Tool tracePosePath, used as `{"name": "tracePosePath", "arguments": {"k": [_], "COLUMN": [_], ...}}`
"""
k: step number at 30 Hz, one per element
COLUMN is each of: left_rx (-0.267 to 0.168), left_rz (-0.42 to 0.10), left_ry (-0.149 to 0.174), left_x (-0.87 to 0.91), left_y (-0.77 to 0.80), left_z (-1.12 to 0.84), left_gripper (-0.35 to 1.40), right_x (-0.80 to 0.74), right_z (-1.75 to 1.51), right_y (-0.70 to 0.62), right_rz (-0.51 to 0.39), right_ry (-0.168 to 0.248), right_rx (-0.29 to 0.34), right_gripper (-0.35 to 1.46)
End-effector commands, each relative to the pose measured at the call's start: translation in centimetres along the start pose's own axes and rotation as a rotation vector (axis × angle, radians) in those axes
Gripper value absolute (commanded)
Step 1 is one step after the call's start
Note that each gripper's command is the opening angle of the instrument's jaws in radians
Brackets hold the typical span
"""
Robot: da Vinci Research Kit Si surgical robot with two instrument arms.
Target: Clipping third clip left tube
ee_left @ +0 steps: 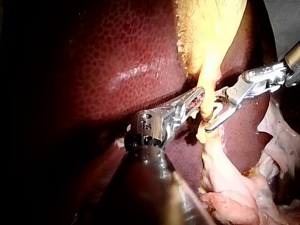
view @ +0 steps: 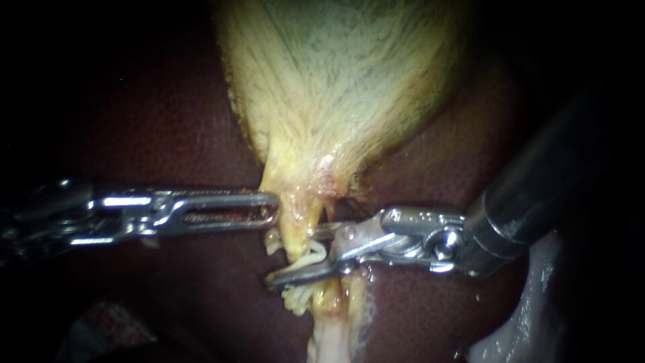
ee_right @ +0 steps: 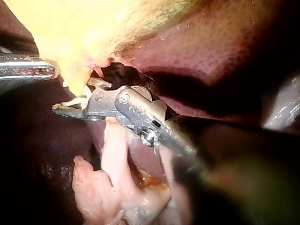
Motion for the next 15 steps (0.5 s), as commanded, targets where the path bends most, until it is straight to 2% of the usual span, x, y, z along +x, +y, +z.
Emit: {"name": "tracePosePath", "arguments": {"k": [1,9,15], "left_rx": [0.000,0.000,0.000], "left_rz": [0.000,0.000,0.000], "left_ry": [0.000,0.000,0.000], "left_x": [0.00,0.00,0.00], "left_y": [0.00,0.00,0.00], "left_z": [0.00,0.00,0.00], "left_gripper": [-0.35,-0.35,-0.35], "right_x": [0.00,-0.01,-0.03], "right_z": [-0.01,-0.02,-0.05], "right_y": [0.00,0.00,-0.01], "right_rz": [0.001,0.006,-0.019], "right_ry": [0.001,0.000,-0.017], "right_rx": [-0.002,-0.002,-0.025], "right_gripper": [0.39,0.25,-0.14]}}
